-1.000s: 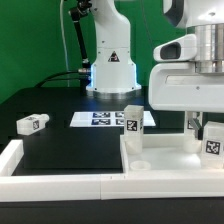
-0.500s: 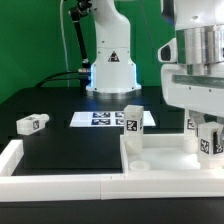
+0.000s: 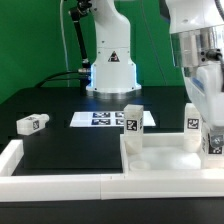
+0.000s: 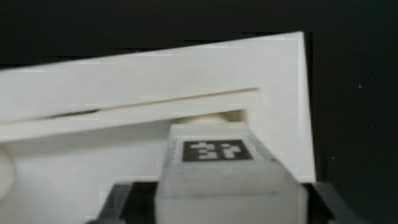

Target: Assemble square table

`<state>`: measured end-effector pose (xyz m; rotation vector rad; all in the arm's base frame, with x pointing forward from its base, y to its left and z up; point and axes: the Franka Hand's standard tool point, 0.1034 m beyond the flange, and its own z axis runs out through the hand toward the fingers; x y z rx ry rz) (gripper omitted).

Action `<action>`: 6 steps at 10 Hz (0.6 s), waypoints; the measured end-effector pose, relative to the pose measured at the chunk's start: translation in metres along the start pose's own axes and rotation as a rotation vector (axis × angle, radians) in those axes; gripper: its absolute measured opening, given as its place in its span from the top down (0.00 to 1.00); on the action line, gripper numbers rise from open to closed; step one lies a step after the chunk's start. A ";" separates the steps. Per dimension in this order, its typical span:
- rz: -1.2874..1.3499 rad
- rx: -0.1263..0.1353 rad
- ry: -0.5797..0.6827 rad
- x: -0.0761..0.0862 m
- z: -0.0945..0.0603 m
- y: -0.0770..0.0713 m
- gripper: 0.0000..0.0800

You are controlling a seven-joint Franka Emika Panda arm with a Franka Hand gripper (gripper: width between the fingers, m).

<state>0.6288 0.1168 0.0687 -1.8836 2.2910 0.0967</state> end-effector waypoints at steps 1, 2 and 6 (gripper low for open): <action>0.031 -0.001 0.001 0.001 0.000 0.000 0.64; 0.105 0.000 0.004 0.001 0.001 0.001 0.64; 0.161 0.001 0.015 0.005 0.000 0.001 0.53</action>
Offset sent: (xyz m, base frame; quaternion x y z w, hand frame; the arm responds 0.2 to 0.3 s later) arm -0.0079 0.0029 0.0004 -0.0359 0.0237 0.1567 0.9867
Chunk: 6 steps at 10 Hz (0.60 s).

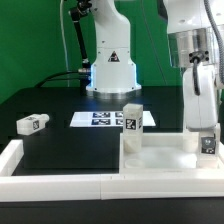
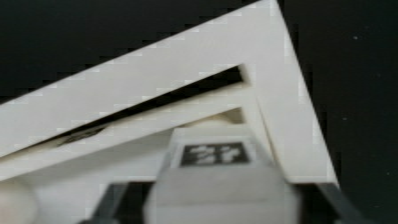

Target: Assemble square table

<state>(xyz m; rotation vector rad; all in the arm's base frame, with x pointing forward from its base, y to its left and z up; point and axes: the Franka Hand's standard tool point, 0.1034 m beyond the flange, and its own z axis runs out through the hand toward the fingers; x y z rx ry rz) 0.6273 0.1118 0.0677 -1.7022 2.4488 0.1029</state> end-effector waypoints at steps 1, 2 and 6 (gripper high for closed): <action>-0.015 0.001 0.000 0.000 -0.001 0.000 0.34; -0.047 0.006 -0.005 0.001 -0.006 -0.001 0.34; -0.123 0.059 -0.026 0.026 -0.059 0.000 0.19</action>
Offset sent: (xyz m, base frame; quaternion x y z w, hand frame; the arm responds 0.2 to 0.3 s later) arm -0.0254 -0.0238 0.0394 0.0192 -0.0058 -0.0446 0.9988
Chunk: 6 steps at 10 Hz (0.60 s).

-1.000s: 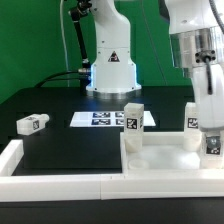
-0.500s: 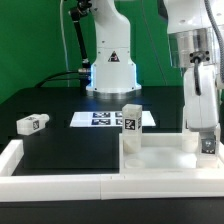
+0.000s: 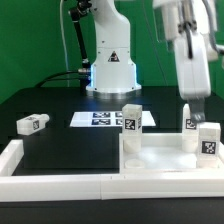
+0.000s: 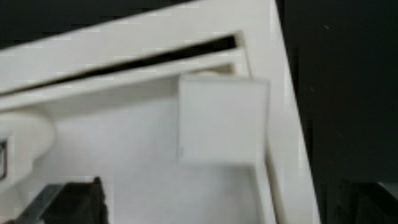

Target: Assemble square table

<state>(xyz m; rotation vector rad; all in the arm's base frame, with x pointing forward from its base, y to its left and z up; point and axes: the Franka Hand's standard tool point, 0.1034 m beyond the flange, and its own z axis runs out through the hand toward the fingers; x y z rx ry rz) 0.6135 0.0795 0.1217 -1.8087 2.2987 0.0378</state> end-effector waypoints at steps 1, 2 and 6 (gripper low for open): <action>-0.003 -0.004 0.002 -0.001 0.003 0.001 0.19; -0.004 -0.007 0.003 -0.001 0.004 0.002 0.19; -0.004 -0.007 0.004 -0.001 0.005 0.002 0.19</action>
Offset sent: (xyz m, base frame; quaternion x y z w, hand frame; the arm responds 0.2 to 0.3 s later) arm 0.0000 0.0000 0.0000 0.0000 0.0000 0.0000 1.0000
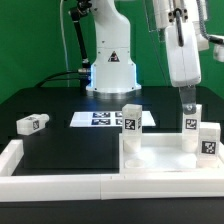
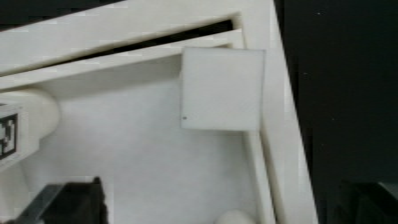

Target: Assemble square table

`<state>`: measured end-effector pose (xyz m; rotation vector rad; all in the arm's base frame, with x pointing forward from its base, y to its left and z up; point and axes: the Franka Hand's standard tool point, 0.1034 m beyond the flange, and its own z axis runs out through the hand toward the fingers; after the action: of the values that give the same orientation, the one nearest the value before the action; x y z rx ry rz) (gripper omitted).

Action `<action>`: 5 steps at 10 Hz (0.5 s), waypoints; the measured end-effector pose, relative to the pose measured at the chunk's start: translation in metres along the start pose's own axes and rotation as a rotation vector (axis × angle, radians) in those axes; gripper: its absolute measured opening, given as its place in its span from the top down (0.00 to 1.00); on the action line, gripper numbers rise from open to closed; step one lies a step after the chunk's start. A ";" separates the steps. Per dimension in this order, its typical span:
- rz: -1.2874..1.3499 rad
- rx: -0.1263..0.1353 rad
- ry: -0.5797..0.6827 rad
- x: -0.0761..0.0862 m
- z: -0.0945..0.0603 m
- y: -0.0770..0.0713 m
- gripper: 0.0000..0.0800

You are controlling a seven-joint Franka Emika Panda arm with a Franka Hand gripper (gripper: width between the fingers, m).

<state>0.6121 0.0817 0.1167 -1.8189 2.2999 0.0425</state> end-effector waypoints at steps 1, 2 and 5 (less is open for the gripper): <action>0.000 0.000 0.000 0.000 0.000 0.000 0.19; -0.048 0.007 -0.001 0.004 -0.002 0.000 0.19; -0.222 0.036 -0.016 0.073 -0.043 0.027 0.19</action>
Offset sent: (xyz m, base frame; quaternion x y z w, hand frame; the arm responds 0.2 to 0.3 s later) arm -0.0684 -0.0762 0.0304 0.0165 -0.0176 -0.1140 0.9932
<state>0.5643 0.0113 0.1428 -2.0345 2.0605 -0.0187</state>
